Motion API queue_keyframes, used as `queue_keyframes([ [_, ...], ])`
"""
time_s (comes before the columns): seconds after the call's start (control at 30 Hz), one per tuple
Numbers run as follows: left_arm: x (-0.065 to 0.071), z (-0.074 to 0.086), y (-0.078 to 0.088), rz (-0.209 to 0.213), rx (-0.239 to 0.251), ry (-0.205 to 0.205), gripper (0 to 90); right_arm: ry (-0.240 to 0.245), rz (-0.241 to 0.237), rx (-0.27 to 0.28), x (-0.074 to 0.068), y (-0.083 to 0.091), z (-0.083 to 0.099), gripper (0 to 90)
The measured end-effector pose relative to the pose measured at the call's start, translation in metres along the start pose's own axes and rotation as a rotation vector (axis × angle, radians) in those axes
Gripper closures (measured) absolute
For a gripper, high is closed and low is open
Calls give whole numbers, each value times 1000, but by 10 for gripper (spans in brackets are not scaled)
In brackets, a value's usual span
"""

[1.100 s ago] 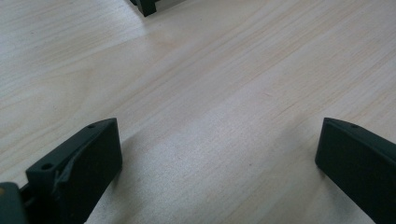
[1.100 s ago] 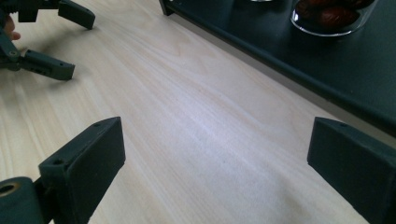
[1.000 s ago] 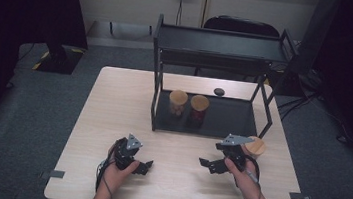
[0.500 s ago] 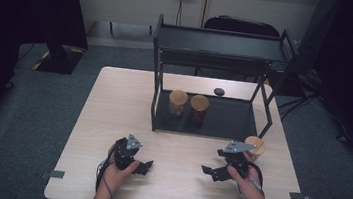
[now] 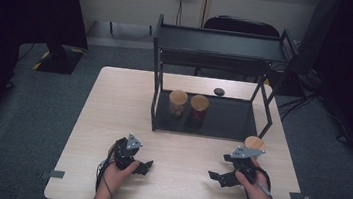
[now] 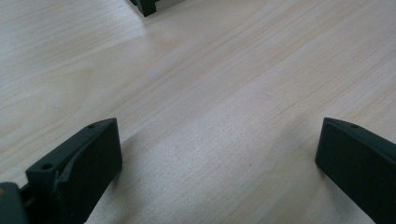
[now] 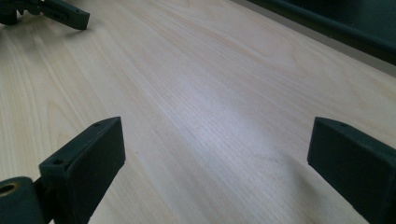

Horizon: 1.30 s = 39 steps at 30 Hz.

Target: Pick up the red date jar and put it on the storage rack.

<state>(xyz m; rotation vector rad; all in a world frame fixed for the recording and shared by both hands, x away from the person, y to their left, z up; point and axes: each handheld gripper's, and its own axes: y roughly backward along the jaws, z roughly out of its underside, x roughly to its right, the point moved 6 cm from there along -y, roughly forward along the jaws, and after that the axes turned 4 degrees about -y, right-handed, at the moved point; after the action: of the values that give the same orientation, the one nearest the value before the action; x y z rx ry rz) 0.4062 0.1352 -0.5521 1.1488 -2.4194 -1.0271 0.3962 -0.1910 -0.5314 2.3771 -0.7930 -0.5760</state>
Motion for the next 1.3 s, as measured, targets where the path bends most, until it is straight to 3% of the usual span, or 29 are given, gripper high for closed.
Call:
queue_keyframes([
  [1.3,0,0,0,0,0,0,1,-15,24,-8,15,33,28,35],
])
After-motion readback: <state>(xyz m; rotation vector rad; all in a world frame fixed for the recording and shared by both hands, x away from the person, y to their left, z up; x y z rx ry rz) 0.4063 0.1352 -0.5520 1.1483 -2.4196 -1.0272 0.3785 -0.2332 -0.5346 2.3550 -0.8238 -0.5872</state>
